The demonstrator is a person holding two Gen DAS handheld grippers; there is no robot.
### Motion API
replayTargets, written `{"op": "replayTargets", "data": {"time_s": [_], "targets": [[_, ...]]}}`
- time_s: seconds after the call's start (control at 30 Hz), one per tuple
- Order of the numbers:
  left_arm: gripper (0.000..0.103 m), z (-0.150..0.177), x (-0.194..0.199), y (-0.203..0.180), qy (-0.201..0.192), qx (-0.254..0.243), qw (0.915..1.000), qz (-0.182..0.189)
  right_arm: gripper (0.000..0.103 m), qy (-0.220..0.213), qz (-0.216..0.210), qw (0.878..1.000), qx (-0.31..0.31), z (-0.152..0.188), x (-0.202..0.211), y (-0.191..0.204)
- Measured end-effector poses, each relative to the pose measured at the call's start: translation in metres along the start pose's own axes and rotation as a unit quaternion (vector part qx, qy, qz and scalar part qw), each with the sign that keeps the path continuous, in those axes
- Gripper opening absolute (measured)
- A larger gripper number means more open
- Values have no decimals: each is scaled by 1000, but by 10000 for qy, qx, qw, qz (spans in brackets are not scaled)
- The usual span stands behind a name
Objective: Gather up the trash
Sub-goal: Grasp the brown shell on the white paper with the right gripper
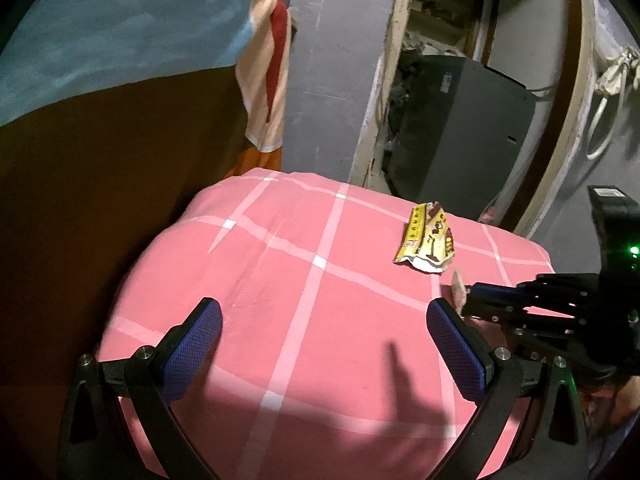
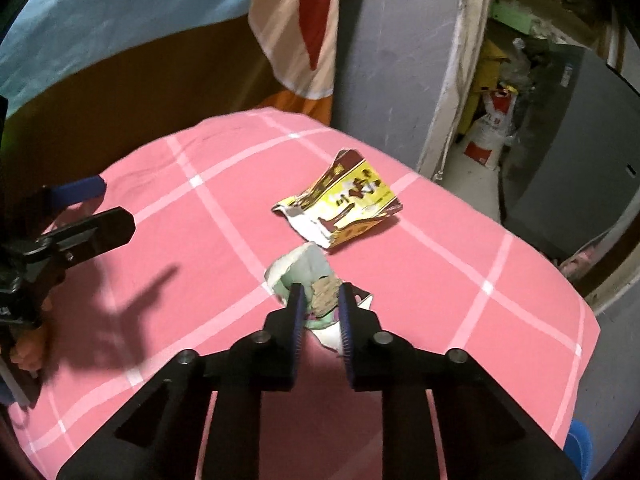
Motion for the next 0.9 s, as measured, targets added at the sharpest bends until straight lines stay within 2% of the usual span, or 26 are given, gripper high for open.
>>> {"op": "replayTargets", "data": {"time_s": [0.13, 0.33, 0.73, 0.83, 0.9], "targets": [[101, 0, -3, -8, 48, -166, 9998, 34, 10, 67, -57, 10000, -10, 4, 0, 0], [101, 3, -12, -22, 264, -411, 9988, 84, 10, -179, -138, 9994, -253, 9, 15, -8], [100, 2, -38, -61, 713, -855, 9930, 403, 10, -320, 2, 9973, -665, 48, 35, -37], [94, -2, -43, -73, 743, -954, 9914, 509, 10, -391, 8, 9962, -774, 55, 38, -44], [77, -4, -47, -81, 764, -1042, 9902, 525, 10, -477, -15, 9953, -845, 60, 42, -48]]}}
Point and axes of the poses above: each gripper's, at about its wrist camera, not at the fingertips, and x roughly against the way its jaws point, y to its left, z to its underside, the point moved 6 cm from there along -x, roughly the way its jaws point, and after that the axes turned 11 degrees about y, right-handed, at the moved point
